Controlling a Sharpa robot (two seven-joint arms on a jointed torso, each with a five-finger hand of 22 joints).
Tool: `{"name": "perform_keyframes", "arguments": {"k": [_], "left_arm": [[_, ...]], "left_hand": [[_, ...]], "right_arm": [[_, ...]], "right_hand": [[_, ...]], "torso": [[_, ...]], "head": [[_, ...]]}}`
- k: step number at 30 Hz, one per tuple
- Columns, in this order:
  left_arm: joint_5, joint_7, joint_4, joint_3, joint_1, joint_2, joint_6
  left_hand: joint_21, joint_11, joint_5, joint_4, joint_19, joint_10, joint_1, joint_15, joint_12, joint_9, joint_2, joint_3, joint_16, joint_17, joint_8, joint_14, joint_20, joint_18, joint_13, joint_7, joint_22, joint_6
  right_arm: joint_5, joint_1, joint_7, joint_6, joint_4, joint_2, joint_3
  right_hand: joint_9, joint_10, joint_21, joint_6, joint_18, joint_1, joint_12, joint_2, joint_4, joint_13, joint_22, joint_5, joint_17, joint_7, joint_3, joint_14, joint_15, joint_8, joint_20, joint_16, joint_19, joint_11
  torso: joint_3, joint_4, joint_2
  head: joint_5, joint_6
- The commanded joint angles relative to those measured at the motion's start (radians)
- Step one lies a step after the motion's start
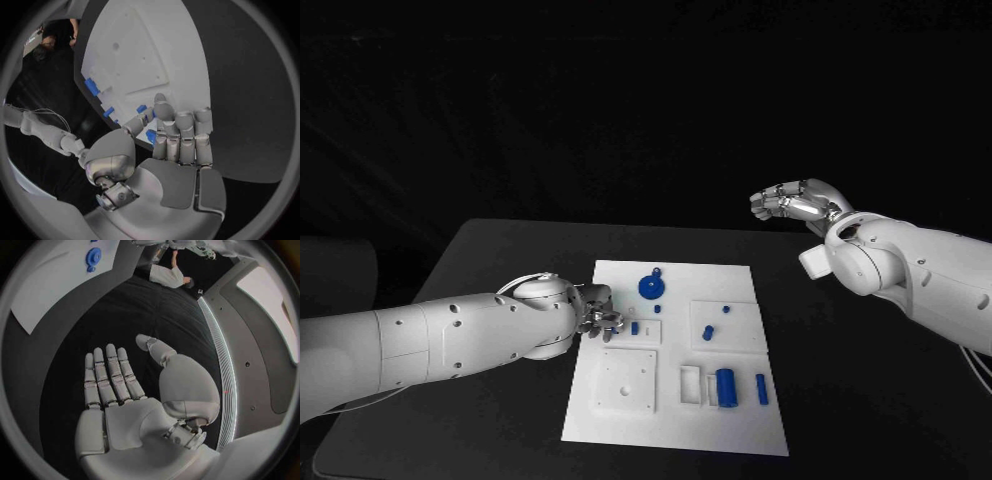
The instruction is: Assemble the parts on the task board
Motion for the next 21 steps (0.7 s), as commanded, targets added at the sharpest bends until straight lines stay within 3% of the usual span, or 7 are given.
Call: {"name": "perform_keyframes", "arguments": {"k": [1,12,16,18,20,21], "left_arm": [[0.003,-0.009,0.000,-0.004,-0.004,-0.002,0.025],[0.031,-0.013,-0.009,-0.004,-0.004,0.004,0.031],[0.029,-0.025,-0.015,-0.004,-0.004,0.008,0.051],[0.025,-0.031,-0.017,-0.004,-0.004,0.010,0.061],[0.025,-0.036,-0.019,-0.004,-0.004,0.010,0.072],[0.025,-0.036,-0.019,-0.004,-0.004,0.009,0.072]], "left_hand": [[0.007,-0.039,0.009,-0.009,-0.008,0.008,0.021,-0.008,0.004,0.002,0.016,0.021,0.005,0.000,0.005,-0.001,-0.081,0.016,0.001,-0.009,0.019,-0.001],[0.011,-0.039,0.004,-0.010,-0.011,0.006,-0.004,-0.008,0.007,0.002,0.029,0.016,0.007,-0.001,0.011,-0.002,-0.080,0.015,0.002,-0.008,0.019,-0.004],[0.009,-0.038,-0.091,0.001,-0.007,0.005,-0.022,-0.011,0.003,-0.003,0.005,0.011,0.001,-0.007,0.014,-0.002,-0.081,0.016,-0.003,-0.008,0.012,-0.008],[0.007,-0.036,-0.106,0.004,-0.007,0.005,-0.024,-0.011,0.001,-0.005,-0.001,0.011,-0.001,-0.009,0.013,-0.003,-0.082,0.016,-0.005,-0.007,0.010,-0.010],[0.003,-0.033,-0.153,0.016,-0.005,0.007,-0.026,-0.013,-0.004,-0.009,-0.023,0.006,-0.005,-0.012,0.013,-0.004,-0.082,0.015,-0.010,-0.006,0.008,-0.012],[0.003,-0.032,-0.156,0.020,-0.004,0.007,-0.029,-0.013,-0.004,-0.009,-0.032,0.002,-0.005,-0.013,0.013,-0.004,-0.082,0.015,-0.011,-0.005,0.007,-0.013]], "right_arm": [[-0.005,0.000,0.006,0.016,0.001,0.000,0.000],[-0.005,0.000,0.006,0.016,0.001,-0.001,0.000],[-0.005,0.000,0.006,0.016,0.002,-0.001,0.000],[-0.005,0.000,0.006,0.016,0.002,-0.002,0.000],[-0.005,0.000,0.006,0.015,0.002,-0.002,0.000],[-0.006,0.000,0.006,0.015,0.002,-0.002,0.000]], "right_hand": [[-0.001,0.008,-0.004,0.004,-0.015,-0.003,-0.004,0.009,0.002,-0.002,0.001,0.005,-0.001,0.009,-0.003,-0.008,0.000,0.004,0.003,0.005,0.001,0.002],[-0.001,0.008,-0.005,0.004,-0.015,-0.003,-0.004,0.009,0.002,-0.002,0.002,0.005,-0.002,0.009,-0.002,-0.008,0.000,0.004,0.003,0.005,0.001,0.002],[-0.001,0.008,-0.006,0.004,-0.015,-0.003,-0.004,0.009,0.002,-0.002,0.002,0.005,-0.002,0.009,-0.003,-0.009,0.000,0.004,0.003,0.005,0.001,0.002],[-0.001,0.008,-0.006,0.004,-0.015,-0.003,-0.004,0.009,0.002,-0.002,0.002,0.006,-0.003,0.009,-0.003,-0.009,0.000,0.005,0.003,0.005,0.001,0.002],[-0.001,0.008,-0.006,0.004,-0.015,-0.003,-0.004,0.009,0.002,-0.002,0.003,0.006,-0.003,0.009,-0.003,-0.009,0.000,0.005,0.003,0.005,0.001,0.002],[-0.001,0.008,-0.006,0.004,-0.015,-0.003,-0.004,0.009,0.002,-0.002,0.003,0.006,-0.003,0.009,-0.003,-0.009,0.000,0.005,0.003,0.006,0.001,0.002]], "torso": [[0.0003,0.0006,0.000],[0.0012,-0.0006,0.000],[0.0015,-0.0005,0.000],[0.0012,-0.0001,0.000],[0.0010,0.0002,0.000],[0.0014,0.0002,0.000]], "head": [[0.000,-0.001],[0.000,0.002],[-0.001,0.001],[-0.001,0.002],[-0.001,0.002],[-0.001,0.002]]}}
